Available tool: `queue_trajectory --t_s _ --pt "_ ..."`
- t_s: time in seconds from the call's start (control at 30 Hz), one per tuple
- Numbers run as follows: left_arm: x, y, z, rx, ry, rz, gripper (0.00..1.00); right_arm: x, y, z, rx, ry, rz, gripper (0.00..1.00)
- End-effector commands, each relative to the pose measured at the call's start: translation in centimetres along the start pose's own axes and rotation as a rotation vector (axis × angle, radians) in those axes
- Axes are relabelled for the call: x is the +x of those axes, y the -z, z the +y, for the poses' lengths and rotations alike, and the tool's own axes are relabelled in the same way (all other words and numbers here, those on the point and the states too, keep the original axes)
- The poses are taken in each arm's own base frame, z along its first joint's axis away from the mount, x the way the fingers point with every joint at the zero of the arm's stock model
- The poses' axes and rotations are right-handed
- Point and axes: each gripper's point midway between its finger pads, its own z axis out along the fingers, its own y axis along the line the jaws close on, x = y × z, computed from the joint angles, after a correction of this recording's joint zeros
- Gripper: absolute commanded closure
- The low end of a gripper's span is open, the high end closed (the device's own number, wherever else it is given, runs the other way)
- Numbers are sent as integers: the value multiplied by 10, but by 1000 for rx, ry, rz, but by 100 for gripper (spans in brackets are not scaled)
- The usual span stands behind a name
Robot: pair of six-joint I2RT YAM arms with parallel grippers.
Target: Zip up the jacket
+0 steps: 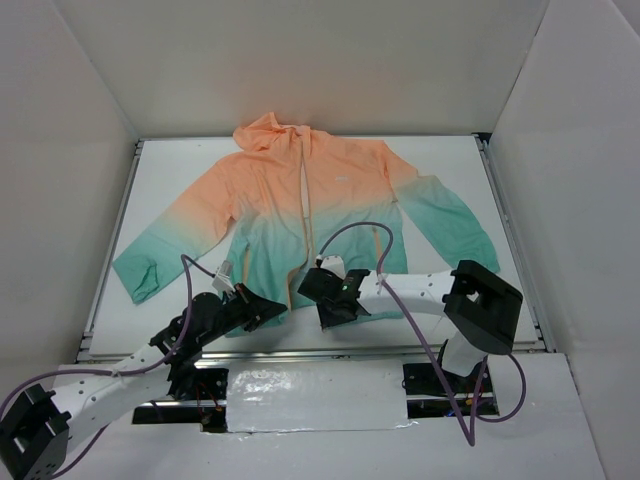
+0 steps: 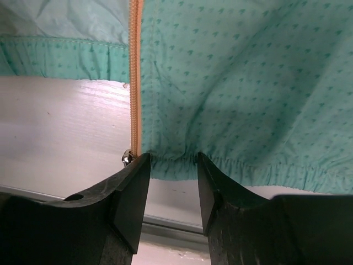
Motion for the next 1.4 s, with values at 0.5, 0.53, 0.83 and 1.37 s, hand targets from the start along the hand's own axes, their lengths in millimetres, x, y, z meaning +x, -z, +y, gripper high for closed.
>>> queue_trajectory --t_s 0.5,0.53,0.83,1.37 --pt "-12 -1 -21 51 -60 -45 100 -5 9 20 -77 -64 -39 100" --pt "-13 -2 -22 53 -63 -50 100 -8 14 21 -95 -80 -54 100" --pt "-28 -5 -68 241 -161 -123 100 -46 79 43 -405 -260 -268 100" --pt "-29 2 -117 516 -184 -146 100 -74 137 56 -750 -356 -502 100"
